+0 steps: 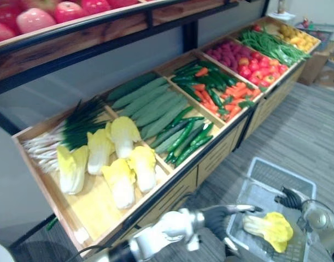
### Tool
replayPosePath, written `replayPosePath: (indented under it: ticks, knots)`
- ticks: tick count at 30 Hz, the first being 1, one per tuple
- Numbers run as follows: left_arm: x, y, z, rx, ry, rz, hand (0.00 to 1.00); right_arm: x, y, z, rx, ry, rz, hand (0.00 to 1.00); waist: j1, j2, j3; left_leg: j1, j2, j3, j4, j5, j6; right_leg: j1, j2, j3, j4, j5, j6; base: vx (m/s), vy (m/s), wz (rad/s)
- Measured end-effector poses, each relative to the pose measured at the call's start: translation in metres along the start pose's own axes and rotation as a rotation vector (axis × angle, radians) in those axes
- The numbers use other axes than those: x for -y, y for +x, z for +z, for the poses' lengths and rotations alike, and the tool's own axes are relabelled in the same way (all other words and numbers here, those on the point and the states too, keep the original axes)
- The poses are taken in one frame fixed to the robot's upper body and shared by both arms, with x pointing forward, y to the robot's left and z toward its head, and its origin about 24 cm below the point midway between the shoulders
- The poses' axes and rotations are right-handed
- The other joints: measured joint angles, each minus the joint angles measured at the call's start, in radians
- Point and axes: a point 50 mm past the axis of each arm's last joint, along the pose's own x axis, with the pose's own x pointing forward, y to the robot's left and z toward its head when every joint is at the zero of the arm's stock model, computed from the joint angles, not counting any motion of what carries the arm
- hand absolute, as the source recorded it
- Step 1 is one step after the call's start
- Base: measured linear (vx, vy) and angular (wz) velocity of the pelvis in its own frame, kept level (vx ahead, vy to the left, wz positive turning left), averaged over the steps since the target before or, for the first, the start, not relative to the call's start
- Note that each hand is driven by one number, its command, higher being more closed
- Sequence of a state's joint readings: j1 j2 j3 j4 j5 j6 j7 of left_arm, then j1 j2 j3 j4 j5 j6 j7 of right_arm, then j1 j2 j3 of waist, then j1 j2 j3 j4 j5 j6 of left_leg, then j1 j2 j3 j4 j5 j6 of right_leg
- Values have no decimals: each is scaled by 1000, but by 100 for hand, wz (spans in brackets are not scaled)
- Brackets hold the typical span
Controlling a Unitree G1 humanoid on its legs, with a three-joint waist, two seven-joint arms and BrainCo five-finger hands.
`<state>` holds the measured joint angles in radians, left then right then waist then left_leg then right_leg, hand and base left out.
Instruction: Pick vegetable in the basket
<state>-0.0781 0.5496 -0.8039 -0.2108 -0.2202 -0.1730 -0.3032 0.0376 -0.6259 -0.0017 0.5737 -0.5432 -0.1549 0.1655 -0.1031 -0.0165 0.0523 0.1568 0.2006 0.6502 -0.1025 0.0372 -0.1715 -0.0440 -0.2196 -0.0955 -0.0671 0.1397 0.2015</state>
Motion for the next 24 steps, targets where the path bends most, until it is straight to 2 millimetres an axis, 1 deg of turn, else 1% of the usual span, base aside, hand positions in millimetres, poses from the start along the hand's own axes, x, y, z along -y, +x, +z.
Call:
replayPosePath:
  ticks: [1, 2, 3, 4, 5, 7, 8, 9, 10, 11, 13, 14, 15, 16, 18, 19, 20, 21, 22, 23, 24]
  knots:
    - [-8, -14, 2, 8, -46, 74, 0, -9, -3, -10, -45, 41, -2, 100, 2, -1, -9, -11, -2, -25, 0, 3, 5, 9, -7, -26, 0, -2, -2, -65, -46, 66]
    - [-17, -28, 2, 16, -70, 157, 0, -20, -6, -20, -91, 80, 4, 100, 1, -24, -16, -36, -6, -62, 0, 7, 10, 12, -19, -63, 0, -11, -1, -62, -51, 79]
    - [-23, -37, 3, 21, -71, 224, 0, -28, -9, -28, -128, 119, 0, 100, 3, -21, -29, -46, -11, -87, 0, 11, 14, 14, -23, -84, 1, -13, -2, -49, -36, 78]
    - [-28, -47, 1, 14, -71, 290, 0, -36, -12, -34, -162, 154, 6, 100, 4, -33, -35, -63, -13, -111, 0, 16, 18, 15, -27, -106, 0, -15, -2, -9, -16, 61]
    - [-32, -54, -1, 2, -70, 332, 0, -42, -14, -39, -187, 182, 7, 100, 5, -38, -38, -74, -13, -127, 0, 21, 22, 16, -29, -124, 0, -15, -2, -16, -20, 68]
    - [-47, -83, -10, -60, -66, 512, 0, -63, -22, -53, -280, 299, 3, 100, 27, -49, -43, -107, -12, -182, 0, 38, 28, 25, -31, -177, -1, -17, -6, -25, -25, 68]
    - [-50, -91, -15, -83, -71, 555, 0, -68, -23, -56, -302, 323, 8, 100, 31, -51, -42, -110, -13, -198, 0, 41, 28, 32, -31, -192, -1, -19, -10, -23, -21, 63]
    - [-55, -106, -27, -144, -82, 649, 0, -75, -26, -60, -336, 362, 6, 100, 37, -52, -43, -117, -13, -226, 0, 46, 31, 47, -32, -218, -2, -23, -11, -24, -15, 57]
    - [-58, -120, -41, -212, -84, 735, 0, -80, -28, -62, -359, 388, 2, 100, 50, -51, -44, -121, -13, -243, 0, 45, 29, 52, -32, -235, -1, -30, -20, -35, -12, 50]
    - [-59, -126, -48, -247, -90, 775, 0, -82, -30, -63, -367, 394, -2, 100, 57, -51, -44, -124, -13, -250, 0, 46, 28, 54, -32, -241, -2, -33, -24, -45, -6, 39]
    - [-60, -157, -86, -422, -131, 998, 0, -90, -35, -69, -410, 485, -35, 100, 76, -50, -56, -149, -15, -284, 0, 48, 29, 55, -33, -278, -4, -42, -24, -36, -6, 34]
    - [-58, -166, -97, -479, -158, 1073, 0, -95, -37, -70, -429, 509, -36, 100, 78, -50, -63, -157, -15, -293, 0, 49, 30, 55, -32, -286, -7, -44, -21, -15, -12, 33]
    - [-52, -179, -111, -571, -183, 1175, 0, -100, -40, -72, -457, 546, -54, 100, 80, -52, -70, -165, -15, -310, 0, 49, 30, 61, -31, -302, -10, -46, -23, 13, -15, 41]
    - [-44, -198, -123, -663, -200, 1322, 0, -109, -45, -77, -510, 589, -67, 100, 84, -58, -80, -172, -16, -329, 0, 51, 30, 72, -29, -321, -17, -48, -22, 26, -17, 43]
    - [-41, -214, -131, -787, -165, 1430, 0, -115, -49, -81, -554, 618, -78, 100, 90, -63, -86, -171, -16, -338, 0, 52, 29, 87, -28, -339, -21, -48, -27, 29, -6, 28]
    - [-37, -221, -137, -853, -181, 1459, 0, -116, -50, -81, -566, 622, -82, 100, 92, -63, -90, -171, -16, -339, 0, 53, 28, 88, -28, -340, -21, -49, -27, 23, -1, 5]
    - [-24, -235, -151, -983, -243, 1512, 0, -116, -49, -81, -577, 630, -87, 100, 92, -65, -92, -170, -17, -337, 0, 54, 27, 87, -28, -339, -21, -49, -28, 26, -2, -4]
    - [-10, -245, -160, -1071, -309, 1545, 0, -117, -48, -80, -580, 642, -92, 100, 91, -64, -93, -170, -17, -337, 0, 54, 27, 87, -28, -339, -22, -49, -28, 38, -7, -5]
    - [13, -255, -172, -1183, -400, 1559, 0, -120, -50, -81, -598, 659, -95, 100, 85, -67, -93, -169, -17, -337, 0, 55, 29, 87, -28, -339, -22, -49, -28, 47, -12, -3]
    - [43, -263, -182, -1329, -490, 1535, 0, -124, -53, -83, -628, 692, -106, 100, 79, -75, -95, -167, -17, -336, 0, 54, 30, 87, -28, -337, -22, -49, -28, 46, -12, -3]
    - [50, -264, -183, -1356, -506, 1524, 0, -125, -53, -83, -633, 696, -107, 100, 79, -77, -95, -166, -17, -335, 0, 54, 30, 87, -28, -336, -22, -49, -28, 51, -12, -8]
